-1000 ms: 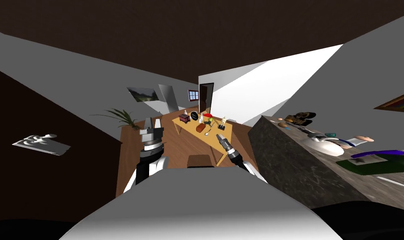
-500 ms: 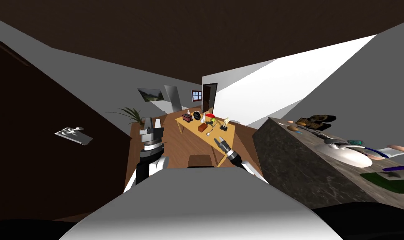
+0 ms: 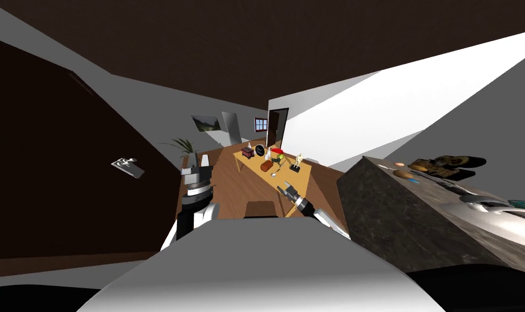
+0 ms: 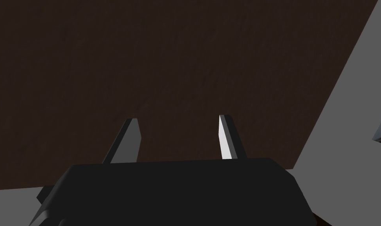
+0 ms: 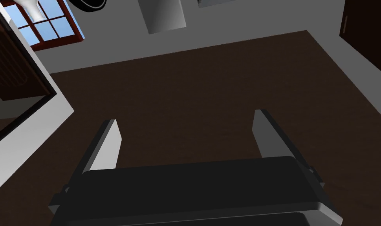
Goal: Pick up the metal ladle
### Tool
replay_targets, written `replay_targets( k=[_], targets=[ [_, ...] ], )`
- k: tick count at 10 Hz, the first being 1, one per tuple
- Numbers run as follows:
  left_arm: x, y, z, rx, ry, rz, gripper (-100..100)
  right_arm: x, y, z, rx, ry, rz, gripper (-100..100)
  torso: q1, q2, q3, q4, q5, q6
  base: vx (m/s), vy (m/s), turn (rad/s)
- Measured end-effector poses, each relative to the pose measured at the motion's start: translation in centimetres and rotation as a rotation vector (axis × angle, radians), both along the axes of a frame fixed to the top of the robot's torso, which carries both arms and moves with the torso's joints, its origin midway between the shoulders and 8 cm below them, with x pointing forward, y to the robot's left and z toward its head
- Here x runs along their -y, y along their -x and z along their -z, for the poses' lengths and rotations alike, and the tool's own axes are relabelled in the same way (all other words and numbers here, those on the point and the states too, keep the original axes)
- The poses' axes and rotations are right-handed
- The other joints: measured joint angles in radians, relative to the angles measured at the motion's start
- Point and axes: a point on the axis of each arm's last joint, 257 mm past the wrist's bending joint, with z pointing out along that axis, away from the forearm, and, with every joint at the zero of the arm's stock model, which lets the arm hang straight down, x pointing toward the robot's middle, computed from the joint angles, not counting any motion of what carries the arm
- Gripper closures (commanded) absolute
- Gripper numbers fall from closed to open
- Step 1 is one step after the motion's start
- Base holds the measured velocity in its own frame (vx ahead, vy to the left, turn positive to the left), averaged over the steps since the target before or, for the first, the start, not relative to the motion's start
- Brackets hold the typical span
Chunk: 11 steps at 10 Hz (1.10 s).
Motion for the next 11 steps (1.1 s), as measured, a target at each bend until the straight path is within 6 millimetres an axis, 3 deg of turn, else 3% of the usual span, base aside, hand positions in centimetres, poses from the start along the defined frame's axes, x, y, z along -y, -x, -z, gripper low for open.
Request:
replay_targets(
  k=[6,11],
  targets=[
    [0.0,0.0,0.0,0.0,0.0,0.0,0,1.9,1.3,7.0,-0.011,0.322,-0.102,-100,0.001,-0.002,-0.001,0.0,0.0,0.0,0.019,-0.008,0.176],
    [0.0,0.0,0.0,0.0,0.0,0.0,0,5.1,3.0,12.2,-0.024,0.581,-0.197,-100,0.0,-0.003,-0.002,-0.001,0.0,0.001,0.044,-0.009,0.19]
  ],
)
